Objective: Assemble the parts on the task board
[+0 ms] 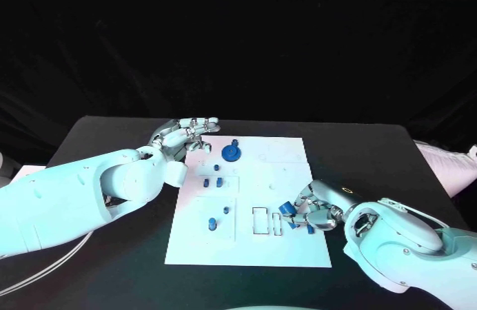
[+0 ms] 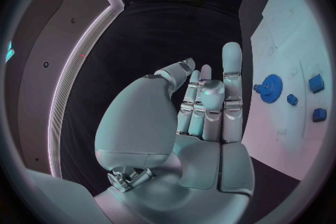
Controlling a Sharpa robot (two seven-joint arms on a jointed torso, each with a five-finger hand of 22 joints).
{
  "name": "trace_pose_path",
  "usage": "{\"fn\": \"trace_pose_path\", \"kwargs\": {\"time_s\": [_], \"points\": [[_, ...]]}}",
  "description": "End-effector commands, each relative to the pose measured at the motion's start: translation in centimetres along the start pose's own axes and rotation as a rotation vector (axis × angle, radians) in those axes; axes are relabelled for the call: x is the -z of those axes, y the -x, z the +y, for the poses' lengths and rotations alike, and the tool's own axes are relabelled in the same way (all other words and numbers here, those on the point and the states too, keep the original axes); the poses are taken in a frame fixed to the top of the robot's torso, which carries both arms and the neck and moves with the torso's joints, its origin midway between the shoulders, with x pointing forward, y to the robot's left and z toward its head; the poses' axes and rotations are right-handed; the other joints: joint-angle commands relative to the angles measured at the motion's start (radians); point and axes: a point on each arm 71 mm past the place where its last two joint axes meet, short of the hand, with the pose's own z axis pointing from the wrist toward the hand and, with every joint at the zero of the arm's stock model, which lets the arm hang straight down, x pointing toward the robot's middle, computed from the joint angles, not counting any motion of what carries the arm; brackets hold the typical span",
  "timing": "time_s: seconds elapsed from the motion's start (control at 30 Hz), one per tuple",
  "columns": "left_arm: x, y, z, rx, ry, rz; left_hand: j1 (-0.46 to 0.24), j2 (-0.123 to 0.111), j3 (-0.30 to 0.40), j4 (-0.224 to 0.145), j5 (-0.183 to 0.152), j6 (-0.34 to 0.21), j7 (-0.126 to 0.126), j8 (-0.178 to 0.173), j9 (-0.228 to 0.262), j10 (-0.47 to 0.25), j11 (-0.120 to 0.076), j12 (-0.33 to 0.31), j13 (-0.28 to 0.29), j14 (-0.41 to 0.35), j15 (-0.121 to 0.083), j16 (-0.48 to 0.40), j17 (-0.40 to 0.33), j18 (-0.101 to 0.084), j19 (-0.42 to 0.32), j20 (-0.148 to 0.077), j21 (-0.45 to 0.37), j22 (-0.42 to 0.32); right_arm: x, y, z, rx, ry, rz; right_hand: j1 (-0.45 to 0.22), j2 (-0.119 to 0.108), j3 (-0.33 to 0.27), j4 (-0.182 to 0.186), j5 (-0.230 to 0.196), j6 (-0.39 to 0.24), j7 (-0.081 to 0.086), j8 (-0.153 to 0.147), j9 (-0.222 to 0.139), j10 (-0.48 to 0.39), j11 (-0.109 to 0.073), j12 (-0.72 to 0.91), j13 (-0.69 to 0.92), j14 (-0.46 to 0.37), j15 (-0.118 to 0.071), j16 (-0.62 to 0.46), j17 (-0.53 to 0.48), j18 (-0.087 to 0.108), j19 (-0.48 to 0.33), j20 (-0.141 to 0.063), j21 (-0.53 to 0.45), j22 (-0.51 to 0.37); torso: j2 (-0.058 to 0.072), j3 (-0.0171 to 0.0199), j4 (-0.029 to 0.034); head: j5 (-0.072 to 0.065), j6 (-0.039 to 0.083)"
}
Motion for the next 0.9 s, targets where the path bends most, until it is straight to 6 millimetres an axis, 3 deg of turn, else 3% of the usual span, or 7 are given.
{"fn": "trace_pose_path", "kwargs": {"time_s": [0.03, 0.23, 0.7, 0.9], "points": [[0.0, -0.3, 0.0, 0.004, -0.005, 0.025, -0.007, 0.003, -0.005, -0.002, -0.005, -0.004, 0.0, 0.006, 0.0, -0.004, 0.0, 0.007, -0.001, -0.009, -0.001, -0.001, -0.001, 0.017, -0.006, 0.004, -0.004, -0.001, 0.0, -0.2, 0.5, -0.082, -0.016, 0.006, 0.029, 0.042, 0.0, 0.009, 0.008, -0.001, -0.007, 0.003, 0.022, 0.027, -0.021, 0.116, 0.26, 0.086, -0.004, 0.003, 0.163, -0.015, 0.034, -0.007, 0.006, 0.094, 0.001, -0.0007, 0.0015, -0.002, 0.001], [0.0, -0.4, 0.0, 0.005, -0.005, 0.027, -0.007, 0.003, -0.005, -0.002, -0.005, -0.004, 0.0, 0.006, 0.0, -0.004, 0.0, 0.007, -0.001, -0.009, -0.001, -0.001, -0.001, 0.017, -0.006, 0.004, -0.004, -0.001, -0.3, -0.8, 1.4, -0.091, -0.002, 0.067, 0.008, 0.026, -0.018, 0.024, 0.053, -0.003, -0.006, 0.003, 0.031, 0.029, -0.02, 0.115, 0.265, 0.086, -0.003, 0.004, 0.165, -0.015, 0.035, -0.007, 0.007, 0.095, 0.0, -0.0019, 0.0014, -0.001, 0.0], [0.0, -0.6, 0.0, 0.007, -0.004, 0.032, -0.007, 0.003, -0.005, -0.002, -0.005, -0.004, 0.0, 0.006, 0.0, -0.004, 0.0, 0.007, -0.001, -0.009, -0.001, -0.001, -0.001, 0.017, -0.006, 0.004, -0.004, -0.001, -1.9, -2.3, 3.4, -0.049, 0.033, 0.13, -0.069, 0.064, -0.042, 0.032, 0.058, 0.014, -0.014, 0.015, 0.054, 0.037, -0.026, 0.12, 0.277, 0.088, -0.007, 0.008, 0.174, -0.016, 0.038, -0.01, 0.011, 0.104, 0.001, -0.0004, 0.0009, 0.002, -0.002], [0.0, -0.6, 0.0, 0.007, -0.004, 0.033, -0.006, 0.003, -0.006, -0.003, -0.005, -0.005, 0.0, 0.007, 0.0, -0.006, 0.0, 0.008, -0.001, -0.009, -0.001, -0.001, -0.002, 0.017, -0.006, 0.004, -0.004, -0.001, -2.3, -2.5, 3.7, -0.036, 0.038, 0.128, -0.1, 0.073, -0.058, 0.031, 0.025, 0.021, -0.019, 0.021, 0.066, 0.039, -0.03, 0.119, 0.28, 0.088, -0.011, 0.009, 0.175, -0.016, 0.038, -0.013, 0.011, 0.104, 0.002, -0.0001, 0.001, 0.003, -0.003]]}}
